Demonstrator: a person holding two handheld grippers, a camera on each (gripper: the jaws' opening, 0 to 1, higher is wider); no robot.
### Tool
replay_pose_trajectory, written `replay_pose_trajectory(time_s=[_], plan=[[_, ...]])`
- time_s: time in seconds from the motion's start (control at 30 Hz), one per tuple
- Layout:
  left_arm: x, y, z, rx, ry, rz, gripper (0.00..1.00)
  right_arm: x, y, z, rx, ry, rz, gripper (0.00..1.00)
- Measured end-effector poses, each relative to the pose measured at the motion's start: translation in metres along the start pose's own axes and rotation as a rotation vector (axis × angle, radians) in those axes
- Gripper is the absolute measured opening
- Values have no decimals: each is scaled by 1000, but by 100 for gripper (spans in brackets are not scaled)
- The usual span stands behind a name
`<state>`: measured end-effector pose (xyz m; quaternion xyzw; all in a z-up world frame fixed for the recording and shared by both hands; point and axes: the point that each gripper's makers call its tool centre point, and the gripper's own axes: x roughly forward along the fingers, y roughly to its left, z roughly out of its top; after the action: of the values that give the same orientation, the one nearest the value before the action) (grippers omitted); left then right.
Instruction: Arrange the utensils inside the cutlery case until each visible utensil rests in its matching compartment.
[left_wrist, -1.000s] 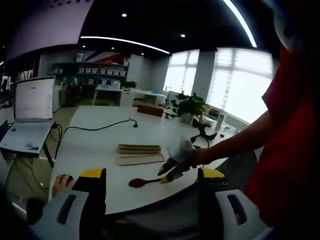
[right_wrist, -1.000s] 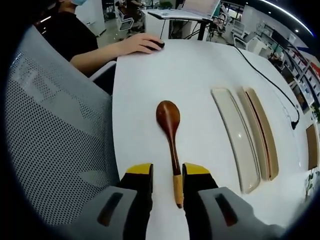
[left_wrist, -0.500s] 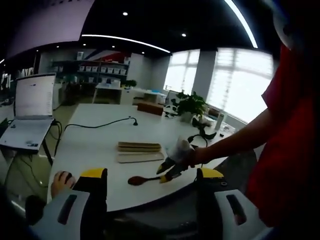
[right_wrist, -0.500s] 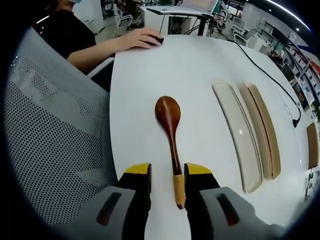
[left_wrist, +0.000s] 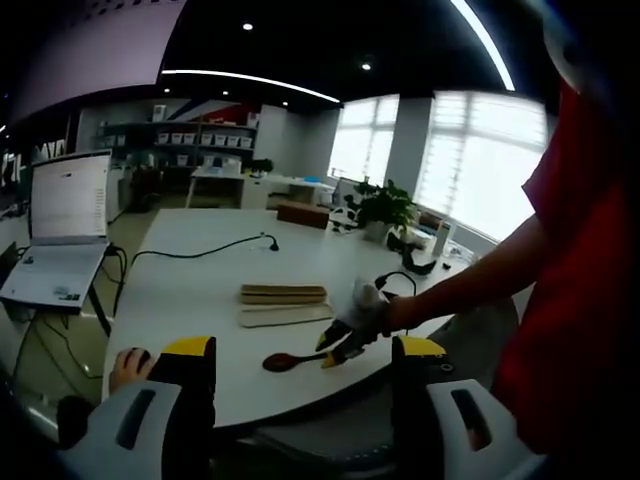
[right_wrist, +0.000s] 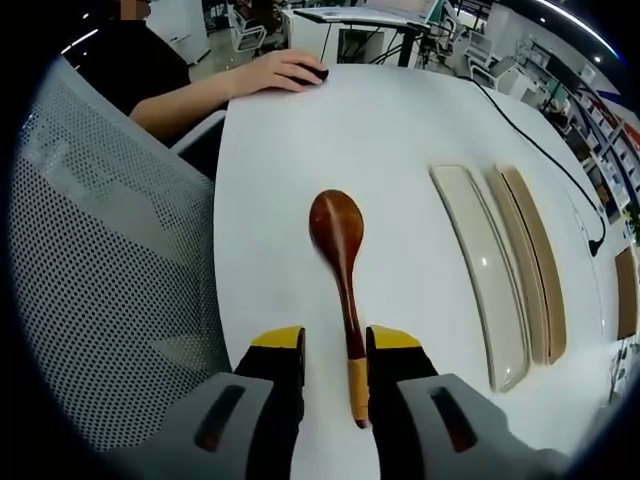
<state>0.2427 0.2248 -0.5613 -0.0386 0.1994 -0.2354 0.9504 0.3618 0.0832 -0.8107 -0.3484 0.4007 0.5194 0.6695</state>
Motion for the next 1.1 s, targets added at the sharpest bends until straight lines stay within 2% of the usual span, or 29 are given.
replay_pose_trajectory(time_s=[0.37,0.4,0.67,0.9,1.03,1.1], plan=[[3,6,-1,-1,9,4,73,8,1,-3,-3,13,12,20],[3,6,-1,-1,9,5,73,9,1,0,12,-3,16,20],[3,13,-1,-6,11,14,72,10,2,3,5,-1,24,17],[4,14,-2,-9,8,14,72,10,1,3,15,-6,22,18],[4,13,-6,0,22,16,71,10,1,4,7,-1,23,18],[4,14,-9,1,33,20,70,9,1,6,22,4,30,21]])
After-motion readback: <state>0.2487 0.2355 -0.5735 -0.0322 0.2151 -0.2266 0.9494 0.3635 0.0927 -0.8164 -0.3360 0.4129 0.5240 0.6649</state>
